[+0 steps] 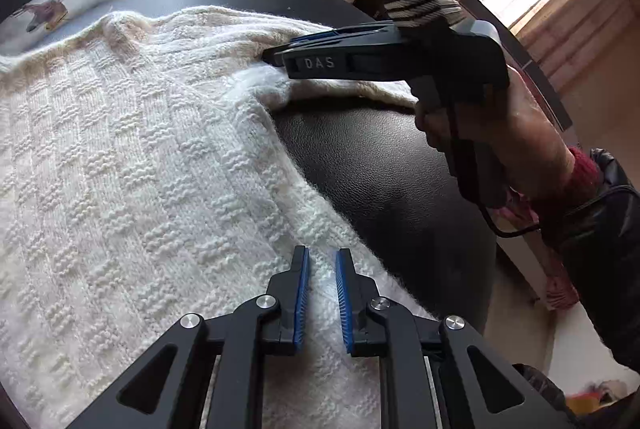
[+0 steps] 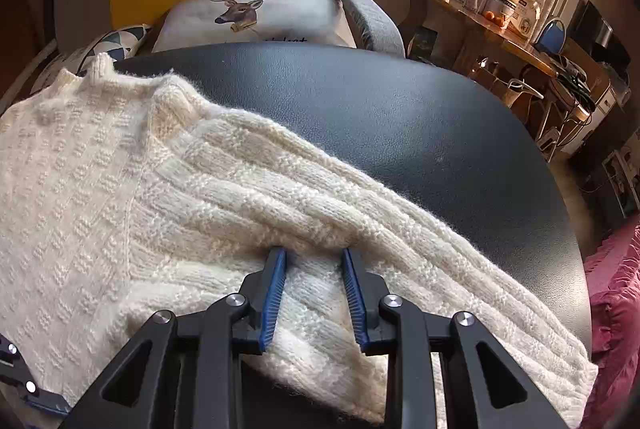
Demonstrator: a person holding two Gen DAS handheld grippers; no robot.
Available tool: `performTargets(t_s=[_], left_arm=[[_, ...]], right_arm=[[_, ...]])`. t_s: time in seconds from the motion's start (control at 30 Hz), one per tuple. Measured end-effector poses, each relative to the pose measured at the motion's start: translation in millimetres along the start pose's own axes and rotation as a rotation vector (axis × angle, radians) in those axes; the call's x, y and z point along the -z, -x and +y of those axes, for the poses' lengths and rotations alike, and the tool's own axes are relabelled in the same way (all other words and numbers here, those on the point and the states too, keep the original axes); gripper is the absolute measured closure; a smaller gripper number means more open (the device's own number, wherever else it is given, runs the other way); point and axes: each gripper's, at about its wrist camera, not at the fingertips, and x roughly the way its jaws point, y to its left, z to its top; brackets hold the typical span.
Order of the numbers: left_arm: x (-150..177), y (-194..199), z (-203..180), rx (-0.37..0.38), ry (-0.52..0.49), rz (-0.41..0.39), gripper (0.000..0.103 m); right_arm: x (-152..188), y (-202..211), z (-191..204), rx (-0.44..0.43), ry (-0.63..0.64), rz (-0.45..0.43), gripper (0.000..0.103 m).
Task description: Fold clothes
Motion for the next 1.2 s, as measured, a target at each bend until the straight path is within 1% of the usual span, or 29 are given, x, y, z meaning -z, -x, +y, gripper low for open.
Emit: performTargets(t_s=[0.03,0.07,0.13,0.17,0.2,0.23,0.3,0.37,0.47,0.5,0.57,0.63,0.7,0.73,0.8,0.83,0.9,0.93,0.97,1.07,1.17,1.2], left_arm=[[-1.2,0.0,1.1,0.011,0.019,0.003,0.088],[-3.3,0.7,5.6,0.03,0.061,0.003,0.088],[-7.1,9.3,11.3,0.031,0.122,-0.025,0.088],[-8.9,14.3,14.0,0.031,0.151,-0.041,0.088],[-9.9,24.2,15.7,0.032,0.167,-0.077,0.088],[-10.1,33.7,17.8,0.029,0.182,-0.108,0.088],[-8.6,50.8,24.5,-0.012,0.205,-0.165,0.088],[-2.9,63.3,34.5,-0.072,0.235,-0.202,0.088],[10.0,67.7,64.0,-0.135,0.309,-0.204,0.088],[18.9,66.3,76.2,-0.154,0.333,-0.195,0.088],[31.7,57.7,90.4,-0.155,0.373,-0.172,0.088],[40.8,57.4,99.1,-0.147,0.399,-0.171,0.089],[44.9,68.3,101.2,-0.144,0.423,-0.192,0.089],[46.1,76.0,101.3,-0.146,0.435,-0.209,0.089],[47.3,101.7,105.1,-0.162,0.438,-0.262,0.088],[47.1,116.3,112.9,-0.19,0.444,-0.288,0.088],[46.7,145.3,129.1,-0.248,0.456,-0.338,0.088],[47.2,159.5,142.7,-0.293,0.464,-0.356,0.088],[47.6,173.4,156.4,-0.338,0.471,-0.373,0.088],[47.7,205.8,200.6,-0.462,0.467,-0.392,0.088],[39.8,221.3,245.3,-0.526,0.49,-0.373,0.087],[35.5,222.6,255.4,-0.526,0.484,-0.369,0.087]], right_arm=[[-0.3,0.3,-1.2,-0.005,-0.01,-0.004,0.075],[0.0,3.5,-4.9,-0.023,-0.033,-0.004,0.075],[1.2,13.0,-15.0,-0.073,-0.09,0.001,0.075],[4.8,21.7,-23.3,-0.087,-0.125,-0.014,0.075],[9.8,30.3,-33.9,-0.093,-0.16,-0.028,0.075],[17.1,37.4,-49.4,-0.08,-0.201,-0.034,0.075],[34.3,51.2,-85.1,-0.035,-0.289,-0.043,0.075],[56.7,56.0,-124.8,0.055,-0.385,-0.013,0.075],[97.7,55.2,-174.3,0.16,-0.512,0.068,0.075],[109.9,54.1,-185.6,0.173,-0.535,0.081,0.075],[122.2,59.1,-196.1,0.174,-0.564,0.054,0.075],[121.8,60.7,-193.8,0.191,-0.535,0.056,0.075],[115.8,60.0,-186.2,0.222,-0.494,0.073,0.075],[110.2,63.1,-180.7,0.217,-0.491,0.062,0.075],[92.5,72.4,-162.1,0.184,-0.462,0.013,0.075],[80.0,77.2,-147.5,0.16,-0.425,-0.019,0.072],[53.4,82.9,-108.8,0.042,-0.345,-0.061,0.072],[39.1,82.4,-85.0,-0.027,-0.293,-0.07,0.072],[24.3,80.4,-59.4,-0.098,-0.237,-0.074,0.072],[-10.9,67.2,24.0,-0.307,-0.107,-0.052,0.072],[-44.2,48.6,92.2,-0.432,0.023,-0.028,0.072],[-55.2,42.3,114.2,-0.469,0.067,-0.019,0.072]])
